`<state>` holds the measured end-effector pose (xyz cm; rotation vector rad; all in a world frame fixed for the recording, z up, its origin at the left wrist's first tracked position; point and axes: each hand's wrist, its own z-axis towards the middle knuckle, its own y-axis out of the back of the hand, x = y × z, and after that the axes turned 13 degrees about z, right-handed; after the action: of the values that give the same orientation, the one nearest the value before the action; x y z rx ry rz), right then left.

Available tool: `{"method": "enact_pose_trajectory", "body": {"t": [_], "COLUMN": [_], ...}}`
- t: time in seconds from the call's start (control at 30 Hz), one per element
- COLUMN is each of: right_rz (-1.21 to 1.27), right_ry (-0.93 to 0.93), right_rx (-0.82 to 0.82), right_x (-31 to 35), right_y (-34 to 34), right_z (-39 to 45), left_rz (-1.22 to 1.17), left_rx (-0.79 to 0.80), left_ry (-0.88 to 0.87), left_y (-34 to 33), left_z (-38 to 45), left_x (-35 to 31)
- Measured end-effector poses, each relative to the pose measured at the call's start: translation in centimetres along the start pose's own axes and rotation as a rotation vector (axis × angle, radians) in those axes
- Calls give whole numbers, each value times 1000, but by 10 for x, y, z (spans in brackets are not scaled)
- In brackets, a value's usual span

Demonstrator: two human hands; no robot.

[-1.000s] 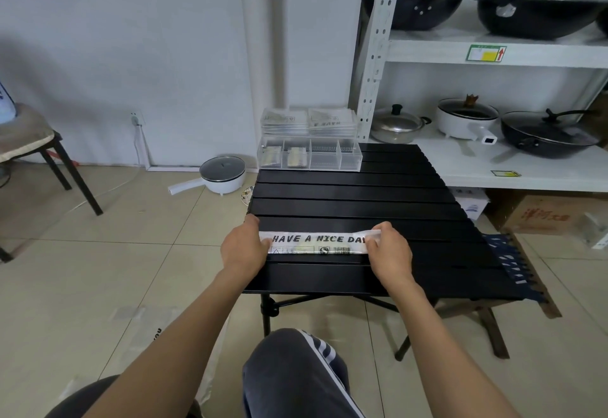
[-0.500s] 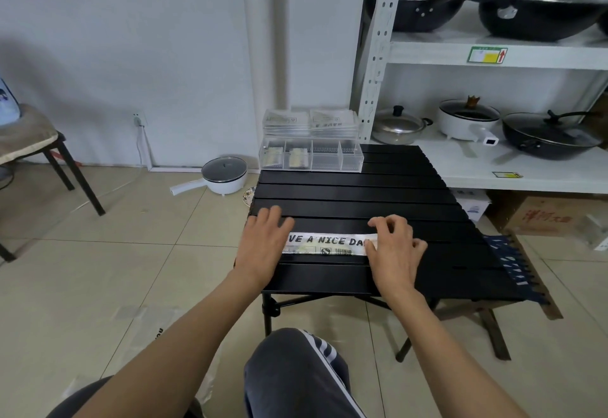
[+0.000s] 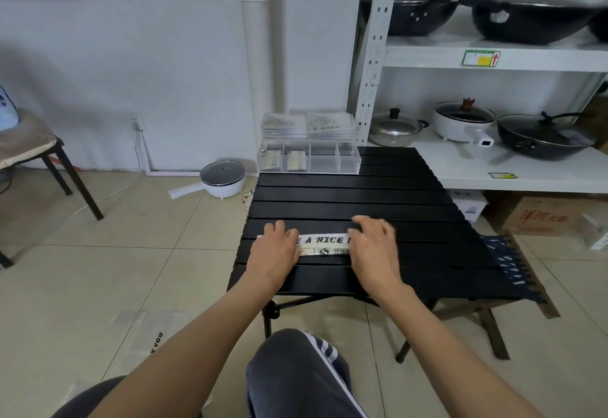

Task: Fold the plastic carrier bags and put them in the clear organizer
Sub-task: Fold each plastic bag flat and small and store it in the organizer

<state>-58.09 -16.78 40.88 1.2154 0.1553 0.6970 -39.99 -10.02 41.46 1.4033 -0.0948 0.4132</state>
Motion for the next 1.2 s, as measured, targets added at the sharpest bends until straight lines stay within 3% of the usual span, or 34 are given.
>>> {"method": "enact_pose_trajectory", "body": {"t": [0.1,0.27,0.37,0.57,0.8,0.93,1.07,1.2], "right_rz": [216,387,400,407,455,556,391,324], "right_ry": [157,56,27,20,38,-20,35,177], "right_rx": [34,114,115,124,129,-43,-260,-430], "right_x": [3,-5,-2,-3,-6,-10,-22,-22], "right_y": [-13,-19,-15,-14,-16,-10,2,5], "right_z": [-9,-16,-15,-16,-16,-16,-16,-20], "left_rz": [9,0,94,321,182,13,-205,-432], "left_rx": [10,37,70,-76,-22,-135,-344,-423], "left_ry": [15,-23,-85,-376,-346,-258,-216,-269], "left_y": [0,5,12,32,32,34,29,22], "left_z": [0,1,6,7,8,12,27,39], "left_x": [1,4,3,-22,-30,-21,-7,3]}}
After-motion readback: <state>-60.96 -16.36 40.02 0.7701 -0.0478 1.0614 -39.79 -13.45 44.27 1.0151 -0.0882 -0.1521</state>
